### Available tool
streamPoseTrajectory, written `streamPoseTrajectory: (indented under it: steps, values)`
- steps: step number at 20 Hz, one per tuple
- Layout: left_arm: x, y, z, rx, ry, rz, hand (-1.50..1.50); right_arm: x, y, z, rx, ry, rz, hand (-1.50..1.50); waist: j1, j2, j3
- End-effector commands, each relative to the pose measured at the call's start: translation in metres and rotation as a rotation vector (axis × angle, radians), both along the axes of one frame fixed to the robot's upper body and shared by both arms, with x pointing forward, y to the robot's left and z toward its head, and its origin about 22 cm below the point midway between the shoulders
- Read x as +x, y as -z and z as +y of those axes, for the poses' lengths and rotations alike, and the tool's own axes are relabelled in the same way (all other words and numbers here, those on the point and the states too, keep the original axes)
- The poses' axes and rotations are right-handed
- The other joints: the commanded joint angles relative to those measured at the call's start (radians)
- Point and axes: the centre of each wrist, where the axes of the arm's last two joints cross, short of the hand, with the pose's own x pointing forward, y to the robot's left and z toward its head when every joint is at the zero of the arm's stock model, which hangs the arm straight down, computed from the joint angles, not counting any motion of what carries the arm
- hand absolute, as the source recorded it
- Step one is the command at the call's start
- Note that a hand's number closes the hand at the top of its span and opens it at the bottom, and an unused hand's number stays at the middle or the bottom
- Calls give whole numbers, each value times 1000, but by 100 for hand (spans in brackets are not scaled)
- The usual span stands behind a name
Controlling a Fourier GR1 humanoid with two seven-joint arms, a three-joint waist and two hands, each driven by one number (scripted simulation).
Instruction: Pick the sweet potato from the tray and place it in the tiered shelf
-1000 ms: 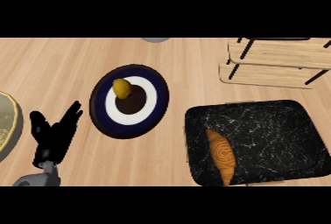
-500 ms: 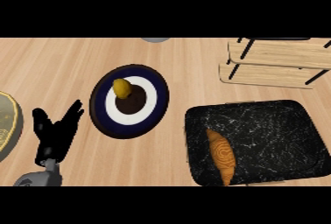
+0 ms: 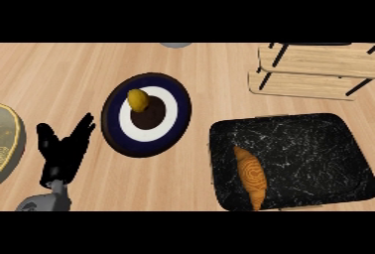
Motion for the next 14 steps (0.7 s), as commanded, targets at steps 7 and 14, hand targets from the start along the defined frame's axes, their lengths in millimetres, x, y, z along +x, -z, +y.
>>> streamPoseTrajectory:
  steps: [7, 14]
  values:
    - [7, 2, 6, -9, -12, 43, 0, -71, -7, -94, 193, 168, -79, -150, -9, 6, -4]
    - [-10, 15, -13, -26, -2, 56, 0, -123, 9, -145, 153, 111, -53, -150, -6, 7, -2]
